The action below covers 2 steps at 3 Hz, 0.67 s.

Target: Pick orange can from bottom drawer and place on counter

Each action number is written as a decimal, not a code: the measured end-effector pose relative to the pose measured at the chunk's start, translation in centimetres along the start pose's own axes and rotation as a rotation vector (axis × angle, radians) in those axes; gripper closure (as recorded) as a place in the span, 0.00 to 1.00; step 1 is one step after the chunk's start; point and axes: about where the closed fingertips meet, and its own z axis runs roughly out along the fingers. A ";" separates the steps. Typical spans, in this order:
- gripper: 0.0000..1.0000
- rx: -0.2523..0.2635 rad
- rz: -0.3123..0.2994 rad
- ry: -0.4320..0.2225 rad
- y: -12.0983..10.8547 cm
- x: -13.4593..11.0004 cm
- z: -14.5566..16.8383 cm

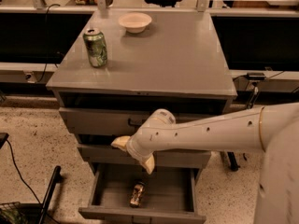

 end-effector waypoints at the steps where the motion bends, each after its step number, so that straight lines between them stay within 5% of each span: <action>1: 0.00 -0.003 -0.052 -0.064 1.7 -1.2 3.7; 2: 0.00 -0.007 -0.053 -0.065 1.8 -1.2 3.8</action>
Offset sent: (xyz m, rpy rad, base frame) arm -0.0090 0.0066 -0.0401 0.0183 0.0305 0.0728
